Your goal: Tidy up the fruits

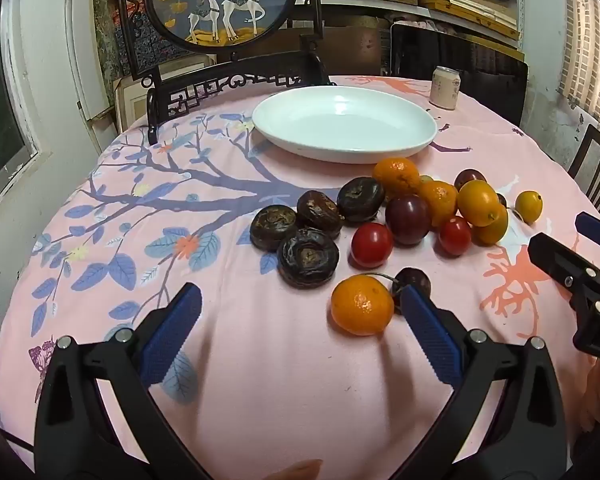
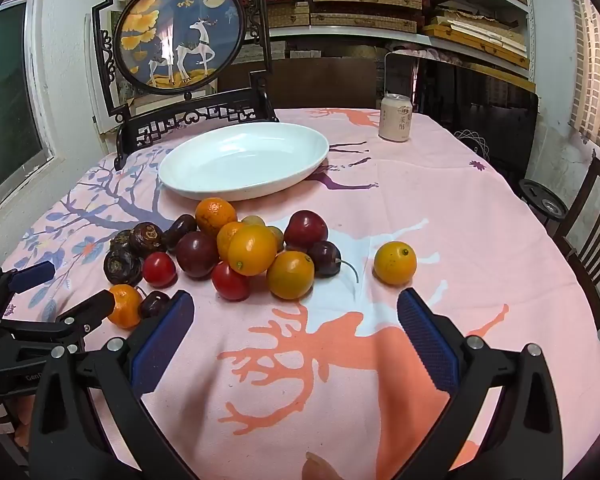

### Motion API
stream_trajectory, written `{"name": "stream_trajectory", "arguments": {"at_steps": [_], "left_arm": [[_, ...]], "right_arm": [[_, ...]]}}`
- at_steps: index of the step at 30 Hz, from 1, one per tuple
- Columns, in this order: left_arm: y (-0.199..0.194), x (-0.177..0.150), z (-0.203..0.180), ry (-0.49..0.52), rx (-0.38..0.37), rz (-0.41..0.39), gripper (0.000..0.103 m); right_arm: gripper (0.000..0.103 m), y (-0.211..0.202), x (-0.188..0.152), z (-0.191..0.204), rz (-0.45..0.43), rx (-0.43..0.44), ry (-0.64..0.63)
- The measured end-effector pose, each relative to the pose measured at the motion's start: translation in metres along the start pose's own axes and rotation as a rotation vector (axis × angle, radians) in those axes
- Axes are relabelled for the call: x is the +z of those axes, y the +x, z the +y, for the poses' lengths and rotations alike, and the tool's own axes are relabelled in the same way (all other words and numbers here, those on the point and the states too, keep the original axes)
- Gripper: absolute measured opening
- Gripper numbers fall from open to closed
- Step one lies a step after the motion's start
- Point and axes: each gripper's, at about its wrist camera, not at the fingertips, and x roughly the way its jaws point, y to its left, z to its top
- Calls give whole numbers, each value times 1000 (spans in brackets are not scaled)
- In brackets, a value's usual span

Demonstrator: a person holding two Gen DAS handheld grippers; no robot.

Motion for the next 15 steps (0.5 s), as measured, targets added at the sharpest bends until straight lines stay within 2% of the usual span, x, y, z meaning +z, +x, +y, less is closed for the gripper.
{"name": "stream_trajectory", "arguments": {"at_steps": [15], "left_arm": [[-1, 0, -2, 3, 5, 6, 101]], "right_arm": [[102, -1, 0, 0, -4, 2, 1]]}}
